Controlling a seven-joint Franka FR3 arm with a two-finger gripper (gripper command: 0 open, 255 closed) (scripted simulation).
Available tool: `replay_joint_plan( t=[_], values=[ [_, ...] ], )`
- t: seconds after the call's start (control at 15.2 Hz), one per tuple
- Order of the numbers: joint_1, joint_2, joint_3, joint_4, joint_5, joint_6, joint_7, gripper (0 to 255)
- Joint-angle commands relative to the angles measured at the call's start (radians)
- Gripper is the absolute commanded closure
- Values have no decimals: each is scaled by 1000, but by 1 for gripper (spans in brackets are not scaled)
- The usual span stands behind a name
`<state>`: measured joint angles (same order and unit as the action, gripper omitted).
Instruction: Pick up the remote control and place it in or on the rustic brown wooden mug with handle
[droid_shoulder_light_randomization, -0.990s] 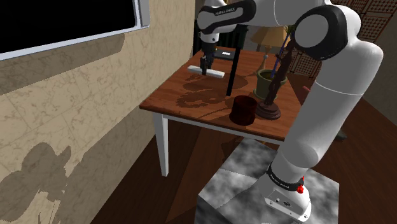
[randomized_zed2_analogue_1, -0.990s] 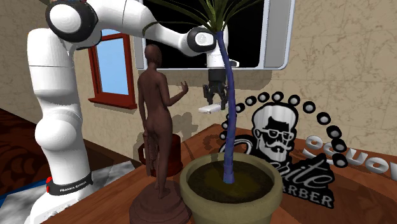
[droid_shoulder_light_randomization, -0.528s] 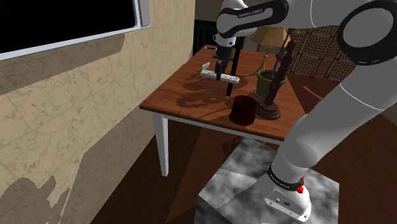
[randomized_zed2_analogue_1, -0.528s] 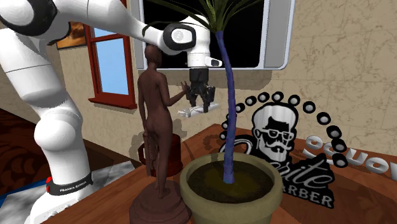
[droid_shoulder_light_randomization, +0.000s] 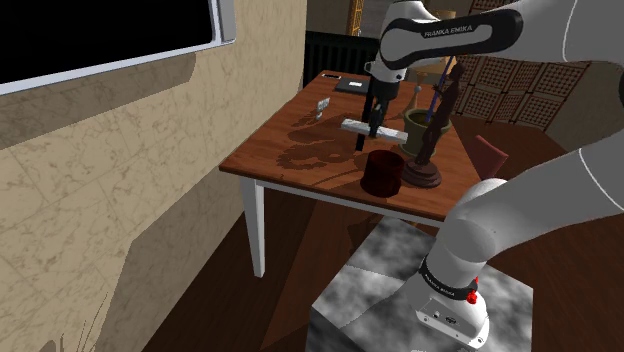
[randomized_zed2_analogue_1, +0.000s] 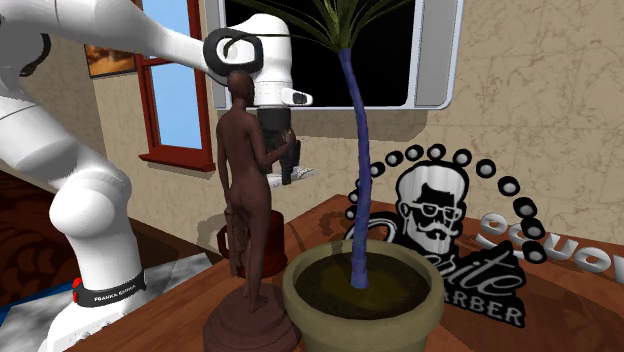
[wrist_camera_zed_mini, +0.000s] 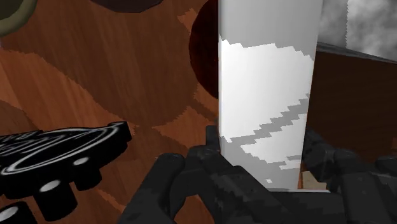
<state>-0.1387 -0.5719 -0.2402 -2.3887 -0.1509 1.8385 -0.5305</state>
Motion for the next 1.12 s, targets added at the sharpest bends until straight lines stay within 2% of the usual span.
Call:
replay_joint_plan(
  t=[0.0,0.2,1.06],
  values=[
    [-18,-77,-4,-50,-17,-26,-11,255],
    [-56,-224,-14,-138,-49,-83,-37,255],
    [-69,-207,-45,-301,-79,98,-30,255]
  ],
)
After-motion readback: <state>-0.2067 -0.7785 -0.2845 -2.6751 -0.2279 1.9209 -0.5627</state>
